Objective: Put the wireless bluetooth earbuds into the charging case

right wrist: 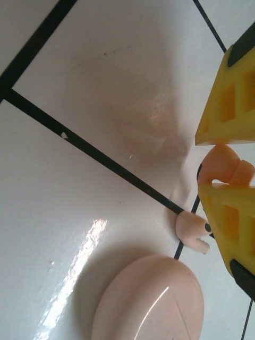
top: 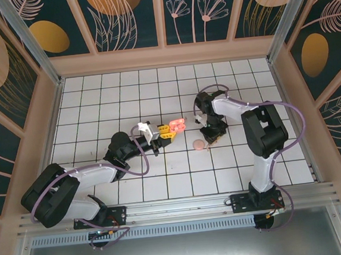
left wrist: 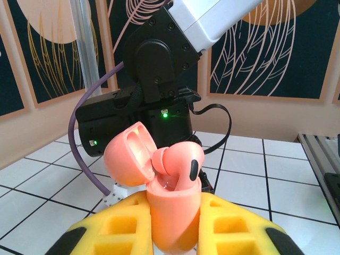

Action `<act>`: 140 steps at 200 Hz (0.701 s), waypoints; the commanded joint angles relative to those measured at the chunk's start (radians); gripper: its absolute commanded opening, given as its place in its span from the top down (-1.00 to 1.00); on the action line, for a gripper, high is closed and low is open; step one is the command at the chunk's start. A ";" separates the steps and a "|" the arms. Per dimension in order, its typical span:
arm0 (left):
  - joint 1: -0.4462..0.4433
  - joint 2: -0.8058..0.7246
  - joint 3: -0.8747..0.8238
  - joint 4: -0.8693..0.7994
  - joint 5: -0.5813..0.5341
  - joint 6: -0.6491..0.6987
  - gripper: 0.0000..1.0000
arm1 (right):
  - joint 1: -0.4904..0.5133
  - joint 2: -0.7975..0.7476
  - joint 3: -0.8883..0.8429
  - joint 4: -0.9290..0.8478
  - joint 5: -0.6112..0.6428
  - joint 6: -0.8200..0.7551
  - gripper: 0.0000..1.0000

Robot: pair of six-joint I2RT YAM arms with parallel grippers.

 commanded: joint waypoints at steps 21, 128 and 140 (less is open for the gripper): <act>-0.001 -0.021 0.027 -0.008 -0.005 0.021 0.72 | -0.006 0.047 -0.010 -0.018 0.029 -0.063 0.50; -0.001 -0.027 0.033 -0.015 -0.009 0.029 0.71 | -0.032 -0.031 0.034 0.021 0.010 0.039 0.17; -0.001 -0.026 0.035 -0.014 -0.007 0.028 0.72 | -0.036 -0.078 0.030 0.041 -0.010 0.086 0.17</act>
